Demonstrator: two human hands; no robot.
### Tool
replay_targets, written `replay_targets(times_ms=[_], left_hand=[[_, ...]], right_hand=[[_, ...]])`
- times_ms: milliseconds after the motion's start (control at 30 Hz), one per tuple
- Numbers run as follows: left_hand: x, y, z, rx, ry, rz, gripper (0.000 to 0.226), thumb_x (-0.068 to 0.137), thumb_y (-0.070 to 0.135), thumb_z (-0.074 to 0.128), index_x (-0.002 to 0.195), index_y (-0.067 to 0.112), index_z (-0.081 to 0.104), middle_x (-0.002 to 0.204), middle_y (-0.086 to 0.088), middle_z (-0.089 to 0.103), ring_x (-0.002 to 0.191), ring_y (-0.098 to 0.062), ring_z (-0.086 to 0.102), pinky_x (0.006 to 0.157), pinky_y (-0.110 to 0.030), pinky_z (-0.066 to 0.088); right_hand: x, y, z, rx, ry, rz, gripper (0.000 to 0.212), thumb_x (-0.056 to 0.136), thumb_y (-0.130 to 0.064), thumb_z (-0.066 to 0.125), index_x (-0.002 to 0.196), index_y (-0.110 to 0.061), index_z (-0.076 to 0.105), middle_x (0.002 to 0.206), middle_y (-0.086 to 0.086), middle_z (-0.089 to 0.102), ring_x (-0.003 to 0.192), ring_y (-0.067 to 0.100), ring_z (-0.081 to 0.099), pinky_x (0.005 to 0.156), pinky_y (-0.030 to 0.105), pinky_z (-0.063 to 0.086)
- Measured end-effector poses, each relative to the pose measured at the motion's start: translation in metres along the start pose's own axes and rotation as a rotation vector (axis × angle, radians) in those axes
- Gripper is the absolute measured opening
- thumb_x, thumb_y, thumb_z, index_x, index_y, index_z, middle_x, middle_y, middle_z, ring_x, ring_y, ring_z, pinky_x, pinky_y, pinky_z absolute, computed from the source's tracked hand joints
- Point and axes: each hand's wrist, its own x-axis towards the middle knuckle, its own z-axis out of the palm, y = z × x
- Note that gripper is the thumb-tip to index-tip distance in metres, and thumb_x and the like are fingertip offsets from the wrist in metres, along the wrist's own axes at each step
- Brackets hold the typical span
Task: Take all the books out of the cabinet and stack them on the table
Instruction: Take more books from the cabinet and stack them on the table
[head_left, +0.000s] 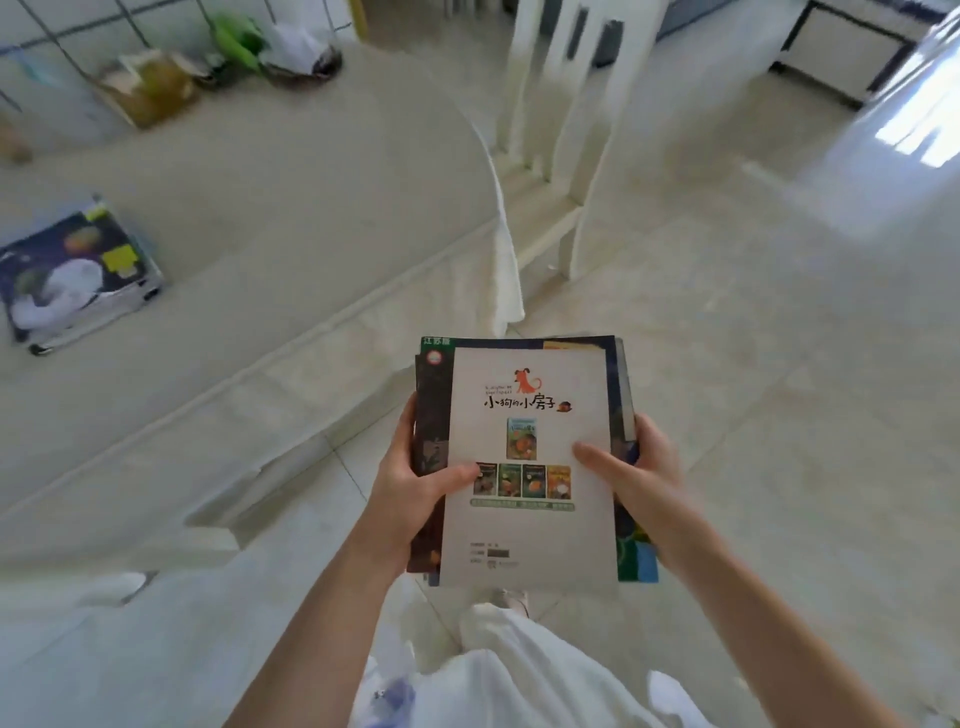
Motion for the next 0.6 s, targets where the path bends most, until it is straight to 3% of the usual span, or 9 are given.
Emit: replay_targets(times_ms=[133, 233, 400, 600], left_hand=[[0.010, 0.018, -0.025, -0.087, 0.141, 0.065, 0.079, 0.081, -0.004, 0.068, 0.129, 0.051, 0.038, 0.106, -0.004, 0.074, 0.092, -0.029, 0.073, 0.076, -0.049, 0.059], [0.015, 0.027, -0.051, -0.147, 0.248, 0.092, 0.079, 0.082, -0.007, 0.067, 0.123, 0.055, 0.040, 0.105, -0.004, 0.074, 0.091, -0.027, 0.073, 0.073, -0.044, 0.060], [0.021, 0.032, -0.101, -0.201, 0.385, 0.097, 0.087, 0.081, -0.005, 0.069, 0.141, 0.045, 0.031, 0.109, -0.001, 0.073, 0.094, -0.025, 0.072, 0.078, -0.047, 0.060], [0.033, 0.043, -0.184, -0.289, 0.508, 0.132, 0.094, 0.076, -0.010, 0.072, 0.145, 0.039, 0.030, 0.119, -0.005, 0.069, 0.099, -0.028, 0.071, 0.075, -0.046, 0.060]], right_hand=[[0.046, -0.035, 0.036, -0.090, -0.166, 0.002, 0.034, 0.084, -0.019, 0.070, 0.110, -0.026, 0.049, 0.100, 0.002, 0.068, 0.082, 0.019, 0.071, 0.067, 0.040, 0.061], [0.066, -0.053, 0.069, -0.119, -0.301, -0.014, 0.036, 0.085, -0.020, 0.068, 0.115, -0.023, 0.048, 0.101, 0.002, 0.069, 0.078, 0.014, 0.072, 0.061, 0.033, 0.060], [0.090, -0.075, 0.130, -0.210, -0.457, -0.078, 0.032, 0.087, -0.021, 0.067, 0.115, -0.023, 0.050, 0.100, 0.000, 0.071, 0.080, 0.012, 0.072, 0.064, 0.035, 0.061], [0.113, -0.099, 0.221, -0.300, -0.558, -0.152, 0.023, 0.086, -0.018, 0.068, 0.103, -0.022, 0.053, 0.096, 0.002, 0.070, 0.078, 0.014, 0.071, 0.057, 0.027, 0.057]])
